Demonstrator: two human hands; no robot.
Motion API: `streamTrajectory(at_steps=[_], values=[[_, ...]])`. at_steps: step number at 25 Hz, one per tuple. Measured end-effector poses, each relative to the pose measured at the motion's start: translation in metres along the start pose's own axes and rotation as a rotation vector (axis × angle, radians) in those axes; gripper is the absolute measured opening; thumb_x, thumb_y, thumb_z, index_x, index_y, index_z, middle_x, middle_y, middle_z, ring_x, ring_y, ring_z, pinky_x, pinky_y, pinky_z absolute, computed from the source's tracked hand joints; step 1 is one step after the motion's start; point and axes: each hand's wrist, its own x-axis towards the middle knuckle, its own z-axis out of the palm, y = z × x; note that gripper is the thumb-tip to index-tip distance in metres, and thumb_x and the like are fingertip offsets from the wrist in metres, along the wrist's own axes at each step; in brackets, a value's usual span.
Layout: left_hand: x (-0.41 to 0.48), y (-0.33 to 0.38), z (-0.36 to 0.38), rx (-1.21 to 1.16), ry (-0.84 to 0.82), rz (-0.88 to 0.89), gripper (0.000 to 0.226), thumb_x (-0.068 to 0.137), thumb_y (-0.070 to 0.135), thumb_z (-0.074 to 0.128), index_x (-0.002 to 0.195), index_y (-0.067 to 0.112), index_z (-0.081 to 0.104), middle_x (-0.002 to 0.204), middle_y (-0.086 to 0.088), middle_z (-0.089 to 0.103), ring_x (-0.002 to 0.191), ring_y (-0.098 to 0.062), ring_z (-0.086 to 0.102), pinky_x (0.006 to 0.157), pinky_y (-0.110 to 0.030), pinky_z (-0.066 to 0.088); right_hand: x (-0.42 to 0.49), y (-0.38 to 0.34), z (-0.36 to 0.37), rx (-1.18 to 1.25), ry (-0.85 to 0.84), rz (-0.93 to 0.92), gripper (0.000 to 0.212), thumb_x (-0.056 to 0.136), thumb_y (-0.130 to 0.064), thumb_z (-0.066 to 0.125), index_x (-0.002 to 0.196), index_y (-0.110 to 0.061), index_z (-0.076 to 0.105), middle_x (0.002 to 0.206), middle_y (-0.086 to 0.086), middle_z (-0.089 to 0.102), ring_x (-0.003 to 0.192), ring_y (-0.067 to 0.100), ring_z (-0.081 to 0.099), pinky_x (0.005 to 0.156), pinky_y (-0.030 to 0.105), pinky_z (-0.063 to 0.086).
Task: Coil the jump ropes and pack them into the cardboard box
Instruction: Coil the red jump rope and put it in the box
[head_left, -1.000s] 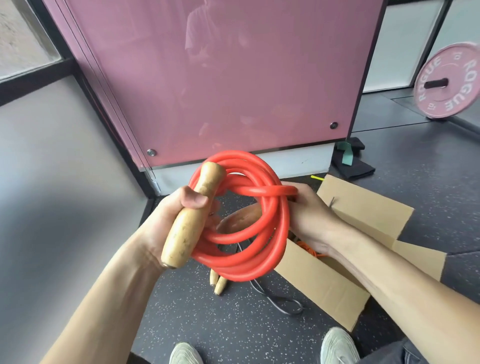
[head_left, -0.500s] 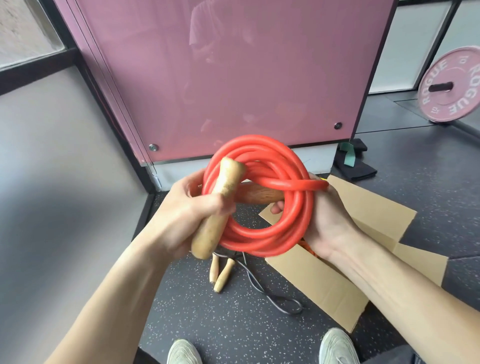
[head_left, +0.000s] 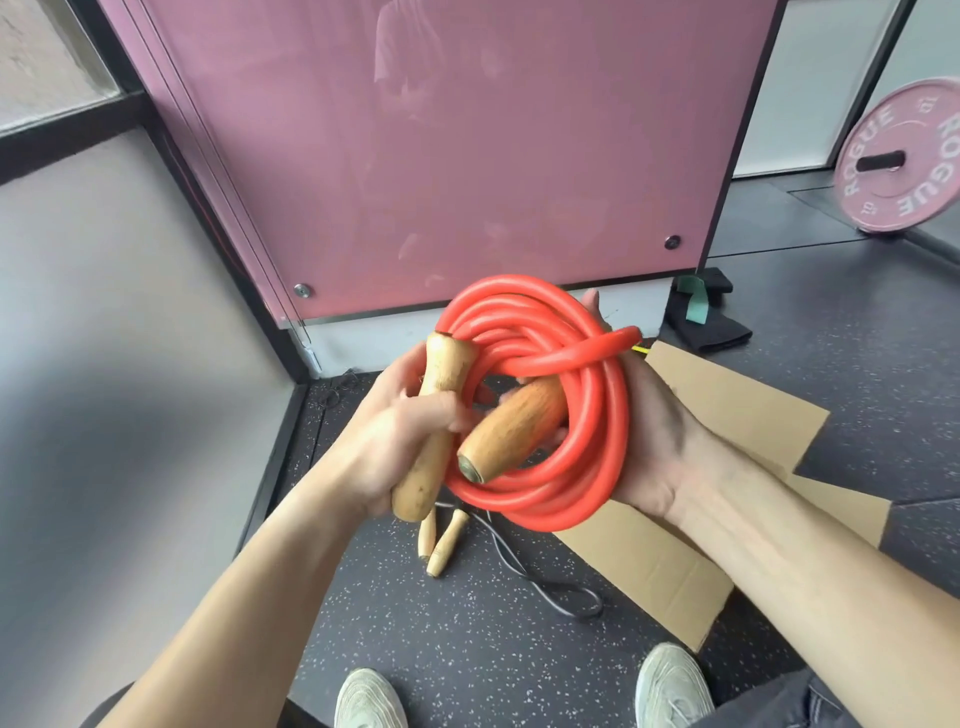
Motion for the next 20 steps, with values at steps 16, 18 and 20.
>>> streamTrajectory(at_steps=[16, 18, 20], values=[[0.01, -0.004, -0.011, 0.083, 0.305, -0.096, 0.059, 0.05, 0.033, 0.087, 0.105, 0.02, 0.068, 0.105, -0.016, 0.074, 0.096, -0.036, 0.073, 0.088, -0.058, 0.057, 0.027, 0.02, -0.021, -0.157, 0.249, -0.293, 0.032, 0.094, -0.049, 0.06, 0.111, -0.022, 0.062, 0.098, 0.017, 0.068, 0.078, 0.025, 0.063, 0.064, 0.037, 0.055], [0.008, -0.006, -0.015, 0.09, 0.312, -0.107, 0.058, 0.052, 0.038, 0.087, 0.105, 0.022, 0.069, 0.101, -0.011, 0.075, 0.088, -0.028, 0.073, 0.086, -0.051, 0.059, 0.03, 0.022, -0.023, -0.452, 0.399, -0.489, 0.023, 0.098, -0.044, 0.058, 0.091, -0.022, 0.059, 0.075, 0.007, 0.06, 0.063, 0.016, 0.052, 0.062, 0.034, 0.047], [0.007, -0.007, -0.017, 0.098, 0.357, -0.107, 0.056, 0.055, 0.043, 0.086, 0.105, 0.024, 0.07, 0.093, -0.001, 0.075, 0.081, -0.017, 0.071, 0.08, -0.041, 0.059, 0.031, 0.026, -0.026, -0.679, 0.402, -0.59, 0.028, 0.101, -0.042, 0.051, 0.087, -0.02, 0.061, 0.072, -0.001, 0.058, 0.068, 0.009, 0.05, 0.069, 0.032, 0.042]])
